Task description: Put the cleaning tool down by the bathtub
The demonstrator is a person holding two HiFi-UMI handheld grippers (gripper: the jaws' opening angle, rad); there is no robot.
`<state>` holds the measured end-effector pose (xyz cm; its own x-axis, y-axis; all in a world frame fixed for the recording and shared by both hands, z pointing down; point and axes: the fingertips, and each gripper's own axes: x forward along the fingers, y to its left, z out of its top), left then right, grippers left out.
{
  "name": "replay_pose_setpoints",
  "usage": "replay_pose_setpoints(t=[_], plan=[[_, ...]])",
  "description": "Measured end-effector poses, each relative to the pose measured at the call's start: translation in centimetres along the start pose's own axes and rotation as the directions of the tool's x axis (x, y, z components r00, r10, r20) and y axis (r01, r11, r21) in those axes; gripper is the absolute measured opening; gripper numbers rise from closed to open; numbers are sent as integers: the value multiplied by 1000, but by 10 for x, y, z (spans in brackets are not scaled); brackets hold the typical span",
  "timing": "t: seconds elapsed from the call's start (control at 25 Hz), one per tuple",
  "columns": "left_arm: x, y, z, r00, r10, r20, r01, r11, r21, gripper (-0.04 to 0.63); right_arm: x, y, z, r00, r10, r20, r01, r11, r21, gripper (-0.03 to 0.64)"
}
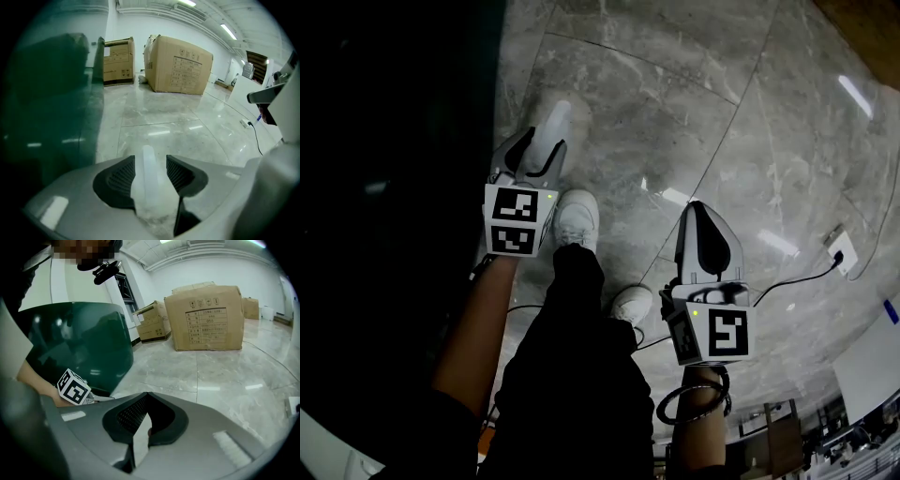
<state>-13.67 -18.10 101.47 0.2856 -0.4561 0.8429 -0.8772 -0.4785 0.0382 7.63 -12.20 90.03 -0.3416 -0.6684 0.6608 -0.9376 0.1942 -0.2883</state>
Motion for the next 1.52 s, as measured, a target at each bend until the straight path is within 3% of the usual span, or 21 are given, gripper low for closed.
replay_pose_setpoints(t=[0.24,0.48,0.72,0.92,1.08,1.52], plan=[[-41,-4,31,1000,24,17,-23,1000,-21,190,-22,17,51,999,-20,40,18,999,41,22],[-86,-11,75,998,36,47,-35,999,-14,190,-50,36,95,999,-4,52,4,1000,17,23],[-137,-16,113,995,43,91,-42,999,-10,152,-77,52,146,995,-9,96,7,1000,21,23],[-180,-26,150,989,49,138,-50,999,1,71,-100,69,169,999,5,37,-5,1000,-1,22],[-203,-30,171,986,46,158,-45,999,-6,55,-110,82,204,994,21,107,-18,999,-30,23],[-268,-31,206,976,24,215,-29,999,20,2,-144,113,245,990,29,140,-20,998,-63,23]])
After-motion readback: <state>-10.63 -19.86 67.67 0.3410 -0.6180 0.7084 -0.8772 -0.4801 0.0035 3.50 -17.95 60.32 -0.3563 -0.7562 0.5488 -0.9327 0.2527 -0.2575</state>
